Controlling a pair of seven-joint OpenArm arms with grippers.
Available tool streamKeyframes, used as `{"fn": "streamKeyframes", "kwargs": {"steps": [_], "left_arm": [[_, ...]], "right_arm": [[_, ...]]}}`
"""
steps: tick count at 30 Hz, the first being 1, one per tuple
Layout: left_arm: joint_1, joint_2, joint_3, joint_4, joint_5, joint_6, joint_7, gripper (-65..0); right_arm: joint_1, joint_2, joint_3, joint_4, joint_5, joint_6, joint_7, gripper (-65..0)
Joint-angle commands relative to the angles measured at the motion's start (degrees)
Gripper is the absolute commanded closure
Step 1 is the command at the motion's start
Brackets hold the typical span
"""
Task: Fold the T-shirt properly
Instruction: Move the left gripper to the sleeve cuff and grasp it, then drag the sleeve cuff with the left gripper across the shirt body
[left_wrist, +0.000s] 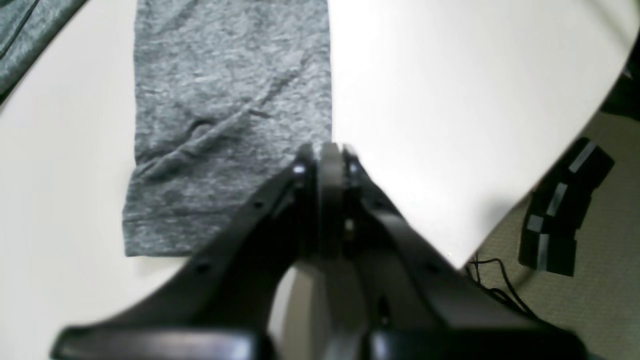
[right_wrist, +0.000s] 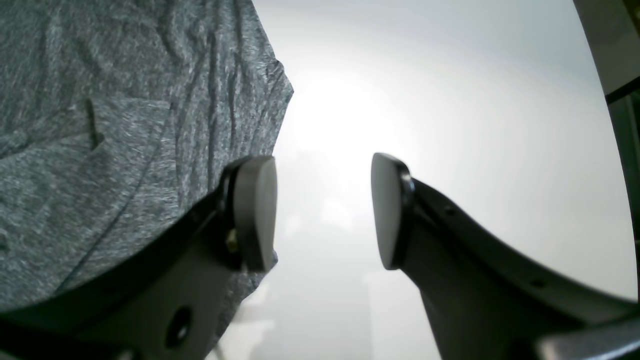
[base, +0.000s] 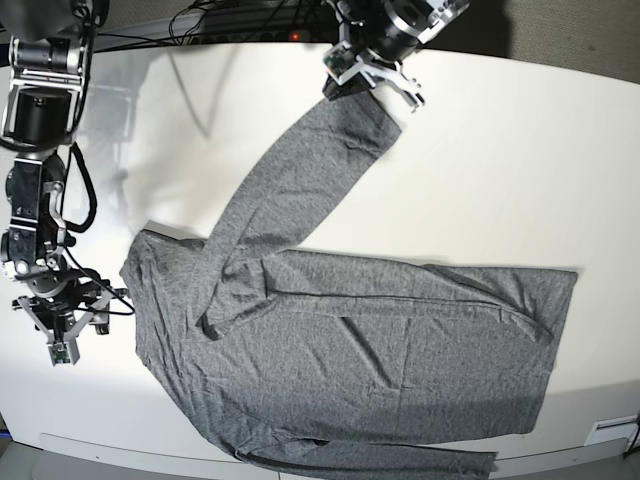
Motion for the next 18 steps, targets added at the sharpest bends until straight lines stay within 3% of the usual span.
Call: {"fn": "streamKeyframes", "kwargs": {"steps": [1,10,18], "left_arm": [[-0.1,-0.3,-0.1,0.0,0.8,0.4,2.8,0.0],[-2.8,-0.3,-0.1,0.6,0.8,0.4,3.8,0.0],[-3.0,-0.3,-0.1,9.7,0.8,0.4,10.8,0.0]], "right_arm": [[1.5,1.1,0.3,1.0,0.1,-0.4,1.5,-30.4],[1.5,1.1,0.3,1.0,0.1,-0.4,1.5,-30.4],[1.5,1.1,0.3,1.0,0.1,-0.4,1.5,-30.4]]}}
